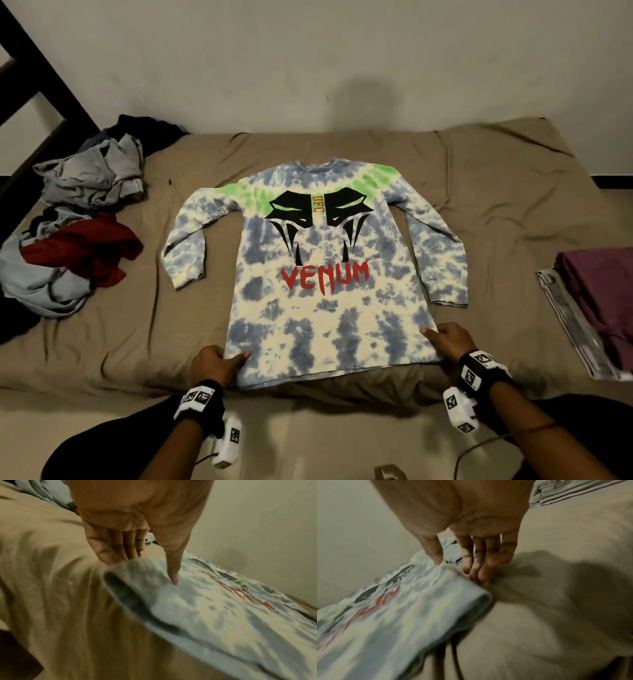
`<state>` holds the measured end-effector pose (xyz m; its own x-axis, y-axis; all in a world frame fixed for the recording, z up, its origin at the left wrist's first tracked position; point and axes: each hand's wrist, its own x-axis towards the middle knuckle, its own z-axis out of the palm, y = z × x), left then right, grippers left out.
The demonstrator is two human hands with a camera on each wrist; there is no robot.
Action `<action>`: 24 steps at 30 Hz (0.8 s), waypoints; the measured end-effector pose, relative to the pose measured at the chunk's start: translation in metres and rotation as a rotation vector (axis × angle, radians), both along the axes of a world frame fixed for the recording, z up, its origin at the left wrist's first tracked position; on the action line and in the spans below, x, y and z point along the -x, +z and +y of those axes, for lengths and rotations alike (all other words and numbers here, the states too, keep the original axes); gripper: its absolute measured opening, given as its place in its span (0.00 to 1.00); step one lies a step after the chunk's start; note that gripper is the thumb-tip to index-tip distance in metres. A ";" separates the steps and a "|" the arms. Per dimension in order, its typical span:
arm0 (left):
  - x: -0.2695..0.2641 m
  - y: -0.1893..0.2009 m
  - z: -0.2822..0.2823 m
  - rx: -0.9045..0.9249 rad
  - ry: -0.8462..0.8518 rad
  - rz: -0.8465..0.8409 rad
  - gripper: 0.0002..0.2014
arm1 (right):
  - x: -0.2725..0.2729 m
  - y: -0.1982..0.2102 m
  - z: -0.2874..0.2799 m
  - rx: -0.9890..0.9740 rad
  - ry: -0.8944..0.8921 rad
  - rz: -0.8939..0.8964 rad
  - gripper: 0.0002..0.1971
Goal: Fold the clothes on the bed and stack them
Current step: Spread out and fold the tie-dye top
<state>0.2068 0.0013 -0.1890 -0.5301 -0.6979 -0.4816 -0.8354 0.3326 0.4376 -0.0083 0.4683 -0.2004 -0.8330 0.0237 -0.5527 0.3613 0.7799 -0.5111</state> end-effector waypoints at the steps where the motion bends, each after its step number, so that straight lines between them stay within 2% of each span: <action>1: 0.002 0.003 0.000 0.039 -0.015 -0.005 0.26 | 0.003 0.001 0.002 -0.032 0.000 0.040 0.28; 5: 0.020 0.010 -0.005 0.112 0.009 0.079 0.31 | 0.038 0.011 0.012 -0.125 -0.246 0.211 0.21; 6: 0.026 0.008 -0.010 0.119 0.006 0.092 0.31 | 0.054 0.011 0.015 -0.123 -0.318 0.225 0.24; 9: 0.045 0.003 -0.027 0.097 0.047 0.090 0.33 | 0.102 0.006 0.021 -0.138 -0.458 0.200 0.41; 11: 0.057 0.005 -0.034 0.086 0.040 0.024 0.37 | 0.123 0.001 0.020 -0.185 -0.468 0.158 0.48; 12: 0.063 0.002 -0.038 0.083 0.020 -0.011 0.39 | 0.132 0.001 0.018 -0.178 -0.444 0.138 0.47; 14: 0.076 0.000 -0.039 0.119 -0.065 -0.028 0.43 | 0.147 -0.003 0.013 -0.117 -0.351 0.090 0.37; 15: 0.081 -0.001 -0.038 0.171 -0.172 -0.013 0.47 | 0.152 -0.002 0.012 -0.108 -0.274 0.057 0.30; 17: 0.093 -0.005 -0.033 0.267 -0.527 -0.010 0.53 | 0.165 0.004 0.017 -0.168 -0.112 0.023 0.21; 19: 0.110 -0.009 -0.024 0.375 -0.857 -0.105 0.52 | 0.188 0.032 0.034 -0.248 0.021 0.073 0.22; 21: 0.122 -0.002 -0.022 0.383 -0.880 -0.184 0.51 | 0.219 0.078 0.055 -0.397 0.202 0.232 0.19; 24: 0.125 -0.009 -0.032 0.380 -0.830 -0.189 0.48 | 0.267 0.148 0.090 -0.708 0.574 0.662 0.09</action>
<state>0.0818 -0.0307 -0.1979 -0.8659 -0.2593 -0.4278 -0.3126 0.9481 0.0580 -0.2748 0.5580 -0.0528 -0.9458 -0.3245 -0.0122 -0.3224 0.9338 0.1550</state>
